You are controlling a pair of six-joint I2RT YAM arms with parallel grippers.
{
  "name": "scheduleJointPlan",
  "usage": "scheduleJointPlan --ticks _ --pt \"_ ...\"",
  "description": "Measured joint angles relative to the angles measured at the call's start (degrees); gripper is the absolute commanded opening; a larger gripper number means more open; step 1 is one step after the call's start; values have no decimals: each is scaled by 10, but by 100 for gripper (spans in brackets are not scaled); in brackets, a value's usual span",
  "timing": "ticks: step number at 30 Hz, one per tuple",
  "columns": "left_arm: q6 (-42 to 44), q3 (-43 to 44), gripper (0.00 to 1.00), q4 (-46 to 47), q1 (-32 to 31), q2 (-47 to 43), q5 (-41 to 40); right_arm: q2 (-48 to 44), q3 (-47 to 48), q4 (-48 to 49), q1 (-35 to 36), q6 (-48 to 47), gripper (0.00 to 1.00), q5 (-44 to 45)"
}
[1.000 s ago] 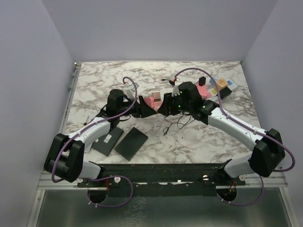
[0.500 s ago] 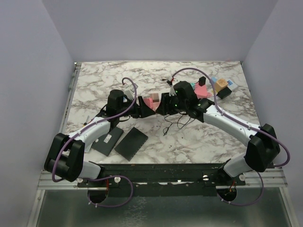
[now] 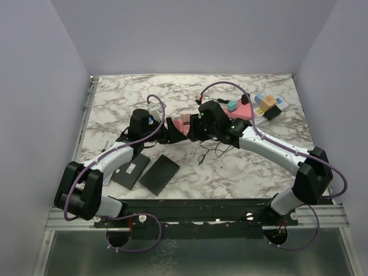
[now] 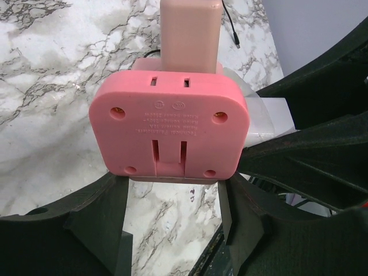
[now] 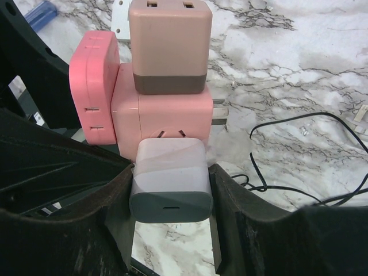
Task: Pull the plug off the socket
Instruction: Remove the plug from the socket.
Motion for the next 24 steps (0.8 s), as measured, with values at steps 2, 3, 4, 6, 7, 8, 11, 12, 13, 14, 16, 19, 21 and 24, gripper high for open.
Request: scheduleJointPlan --ticks 2,3,4,6,7,8,11,12,13,14,16,19,21,24 --pt "3 0 0 -6 0 0 -3 1 0 -3 4 3 0 8" --pt "4 0 0 -7 -1 0 -4 1 0 -4 5 4 0 12" --pt "4 0 0 -8 -1 0 -6 1 0 -4 7 5 0 15" --pt "4 0 0 -9 -1 0 -11 1 0 -4 9 7 0 20" --pt "4 0 0 -9 -1 0 -16 1 0 -4 10 7 0 21" --pt "4 0 0 -8 -1 0 -18 1 0 -4 10 7 0 21" --pt "4 0 0 -8 -2 0 -20 1 -2 -2 11 8 0 19" --pt "4 0 0 -9 -2 0 -20 1 -4 0 11 8 0 19" --pt "4 0 0 -9 -2 1 -20 1 -6 2 11 9 0 19" --pt "4 0 0 -10 -2 1 -20 1 -8 4 10 9 0 19" --pt "4 0 0 -11 -2 5 -20 1 -14 7 10 13 0 19" --pt "4 0 0 -11 -5 10 -20 1 -19 8 10 16 0 22" --pt "4 0 0 -10 -7 15 -20 5 -20 7 10 17 0 24" --pt "3 0 0 -11 -7 24 -20 12 -20 7 11 18 0 26"
